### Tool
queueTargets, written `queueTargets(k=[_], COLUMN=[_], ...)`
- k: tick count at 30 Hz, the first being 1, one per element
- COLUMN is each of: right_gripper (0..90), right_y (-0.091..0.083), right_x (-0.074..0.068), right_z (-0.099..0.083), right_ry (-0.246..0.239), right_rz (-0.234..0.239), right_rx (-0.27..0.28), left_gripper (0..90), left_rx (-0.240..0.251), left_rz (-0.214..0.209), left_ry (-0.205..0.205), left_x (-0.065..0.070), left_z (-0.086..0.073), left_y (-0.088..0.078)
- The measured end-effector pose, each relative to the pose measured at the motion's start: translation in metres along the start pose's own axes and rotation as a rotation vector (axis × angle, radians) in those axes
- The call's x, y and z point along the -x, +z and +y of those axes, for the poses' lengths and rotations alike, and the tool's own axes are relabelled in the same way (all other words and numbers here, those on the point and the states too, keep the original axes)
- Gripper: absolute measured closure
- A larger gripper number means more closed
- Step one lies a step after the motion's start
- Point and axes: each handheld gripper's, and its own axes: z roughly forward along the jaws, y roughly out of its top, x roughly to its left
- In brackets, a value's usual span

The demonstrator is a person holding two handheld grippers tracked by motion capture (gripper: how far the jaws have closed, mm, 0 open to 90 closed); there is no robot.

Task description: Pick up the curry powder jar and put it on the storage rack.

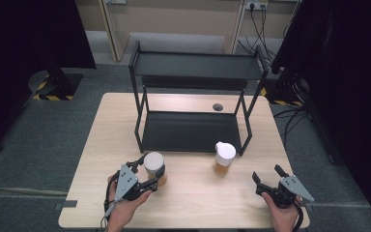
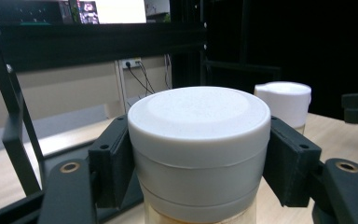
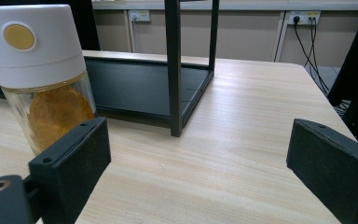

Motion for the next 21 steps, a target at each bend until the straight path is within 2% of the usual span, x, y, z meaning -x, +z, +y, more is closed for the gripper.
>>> queueTargets(k=[5,13,17,21], right_gripper=[6.5,6.5,6.6,6.5], right_y=[0.000,0.000,0.000,0.000], right_x=[0.000,0.000,0.000,0.000], right_z=[0.000,0.000,0.000,0.000], right_ry=[0.001,-0.004,0.001,0.001], right_rz=[0.000,0.000,0.000,0.000], right_rx=[0.000,0.001,0.002,0.000], left_gripper=[33.7,33.7,33.7,33.8], left_rx=[0.010,0.031,0.033,0.049], left_rz=[0.008,0.054,0.072,0.081], left_ry=[0.005,-0.004,0.011,-0.001], left_x=[0.001,0.007,0.010,0.010], left_z=[0.011,0.019,0.024,0.029], left_y=[0.001,0.005,0.007,0.009])
